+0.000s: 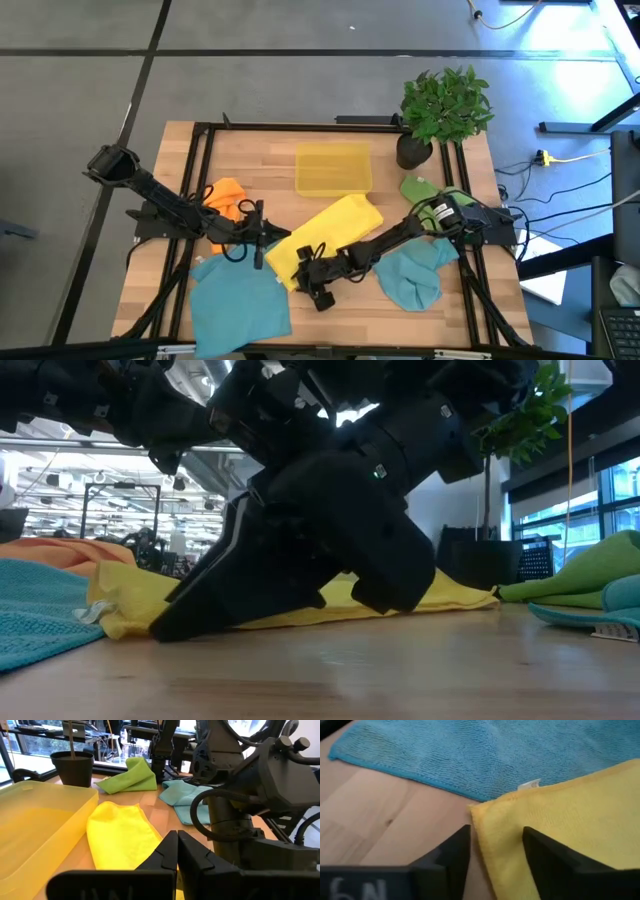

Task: Fold microfiber towels
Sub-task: Fold the yellow microfiber towel

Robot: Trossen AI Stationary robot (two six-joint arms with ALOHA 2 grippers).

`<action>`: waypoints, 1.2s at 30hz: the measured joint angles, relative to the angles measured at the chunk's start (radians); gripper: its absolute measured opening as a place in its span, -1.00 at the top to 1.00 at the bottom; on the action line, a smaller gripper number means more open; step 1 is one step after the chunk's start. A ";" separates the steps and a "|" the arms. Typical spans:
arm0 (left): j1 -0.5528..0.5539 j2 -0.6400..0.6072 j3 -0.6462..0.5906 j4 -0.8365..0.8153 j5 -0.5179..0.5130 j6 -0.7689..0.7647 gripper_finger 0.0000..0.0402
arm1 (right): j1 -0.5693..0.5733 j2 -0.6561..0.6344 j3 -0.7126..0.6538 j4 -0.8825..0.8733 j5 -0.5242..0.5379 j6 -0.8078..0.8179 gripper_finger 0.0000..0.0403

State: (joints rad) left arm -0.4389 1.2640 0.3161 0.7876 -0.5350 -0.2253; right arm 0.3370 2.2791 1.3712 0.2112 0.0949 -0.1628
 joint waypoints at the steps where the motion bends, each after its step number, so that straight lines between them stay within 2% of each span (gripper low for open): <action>1: 0.000 0.000 0.000 0.000 0.000 0.000 1.00 | 0.000 0.000 0.000 -0.002 0.002 -0.002 0.25; 9: 0.000 0.000 0.000 0.000 0.000 -0.008 1.00 | -0.002 0.002 -0.002 -0.011 0.010 -0.008 0.86; 11: 0.000 0.000 0.000 0.000 0.000 -0.008 1.00 | -0.004 -0.002 -0.002 -0.017 0.009 -0.010 0.95; 19: -0.005 0.000 0.000 -0.007 0.004 -0.030 1.00 | -0.013 -0.034 -0.005 -0.071 -0.058 0.013 0.97; 25: -0.005 0.000 0.000 -0.007 0.079 -0.027 1.00 | -0.036 -0.065 -0.010 -0.125 -0.182 0.036 0.98; 29: -0.005 0.000 0.000 -0.007 0.087 -0.027 0.99 | -0.048 -0.078 -0.023 -0.114 -0.251 0.053 0.98; 36: -0.005 0.000 0.000 -0.013 0.084 -0.026 0.71 | -0.058 -0.128 -0.146 0.009 -0.274 0.108 0.98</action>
State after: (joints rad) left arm -0.4438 1.2640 0.3164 0.7742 -0.4507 -0.2513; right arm 0.2795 2.1511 1.2256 0.2204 -0.1789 -0.0550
